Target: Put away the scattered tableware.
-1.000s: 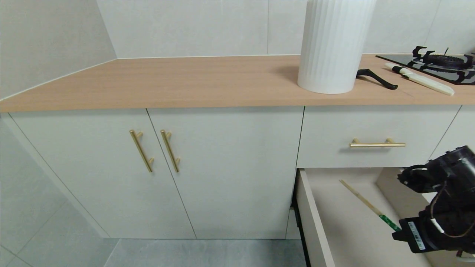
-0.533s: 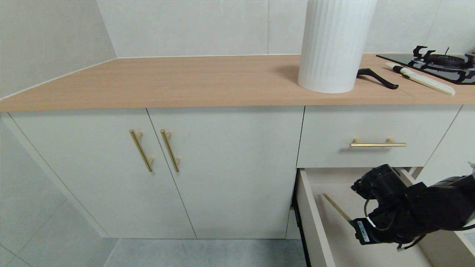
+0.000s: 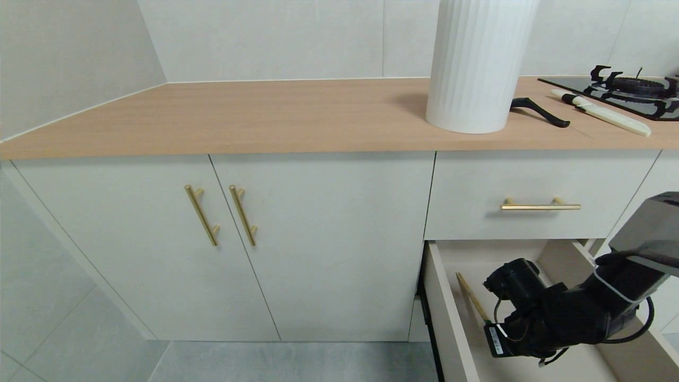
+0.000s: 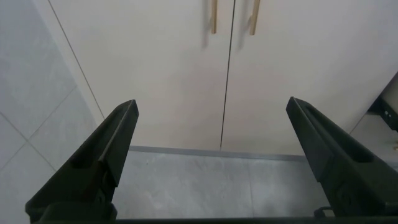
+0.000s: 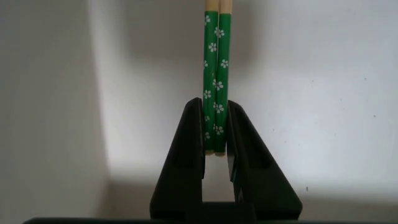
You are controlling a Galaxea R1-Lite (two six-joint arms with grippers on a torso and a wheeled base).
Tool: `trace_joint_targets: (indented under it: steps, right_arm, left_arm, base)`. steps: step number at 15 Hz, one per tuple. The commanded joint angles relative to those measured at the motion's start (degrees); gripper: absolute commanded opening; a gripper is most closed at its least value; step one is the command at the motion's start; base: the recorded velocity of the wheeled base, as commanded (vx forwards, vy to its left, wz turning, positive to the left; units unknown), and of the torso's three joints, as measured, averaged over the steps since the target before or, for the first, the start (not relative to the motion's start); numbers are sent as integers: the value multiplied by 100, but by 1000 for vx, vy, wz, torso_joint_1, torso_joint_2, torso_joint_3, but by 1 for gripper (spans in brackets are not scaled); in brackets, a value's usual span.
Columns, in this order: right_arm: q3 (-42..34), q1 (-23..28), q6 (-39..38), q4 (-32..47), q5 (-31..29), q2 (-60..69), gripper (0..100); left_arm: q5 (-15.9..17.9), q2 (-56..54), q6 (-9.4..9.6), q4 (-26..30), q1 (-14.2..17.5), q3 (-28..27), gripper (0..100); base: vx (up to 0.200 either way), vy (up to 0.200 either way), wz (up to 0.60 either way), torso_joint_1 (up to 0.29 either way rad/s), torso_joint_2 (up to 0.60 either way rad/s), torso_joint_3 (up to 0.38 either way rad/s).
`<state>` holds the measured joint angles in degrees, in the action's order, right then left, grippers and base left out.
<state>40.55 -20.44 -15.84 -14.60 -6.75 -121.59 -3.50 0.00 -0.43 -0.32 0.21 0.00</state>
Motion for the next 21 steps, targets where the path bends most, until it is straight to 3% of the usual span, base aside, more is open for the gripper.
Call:
trace_joint_targets:
  steps: [1, 4, 5, 13, 16, 18, 21]
  right_arm:
    - [-29, 5, 2, -78, -19, -304, 0]
    - [-47, 23, 2, -166, -19, -330, 0]
    - [-56, 23, 2, -174, -19, -339, 100]
    - [-117, 23, 2, -166, -28, -251, 100]
    - [-337, 23, 28, -86, 25, 469, 100]
    - [-310, 40, 37, 283, 25, 1014, 100]
    - [305, 629, 248, 2111, 174, 2711, 100]
  left_arm:
    - [-2, 9, -1, -3, 6, 0, 100]
    - [-2, 9, -1, -3, -3, 0, 100]
    - [-2, 9, -1, -3, -3, 0, 100]
    - [-2, 9, -1, -3, -3, 0, 100]
    - [-2, 9, -1, -3, -3, 0, 100]
    - [-2, 9, -1, -3, -3, 0, 100]
    - [-2, 9, -1, -3, -3, 0, 100]
  base:
    - [0, 0, 0, 0, 0, 0]
    - [0, 0, 0, 0, 0, 0]
    - [0, 0, 0, 0, 0, 0]
    - [0, 0, 0, 0, 0, 0]
    - [0, 0, 0, 0, 0, 0]
    - [0, 0, 0, 0, 0, 0]
    - [0, 0, 0, 0, 0, 0]
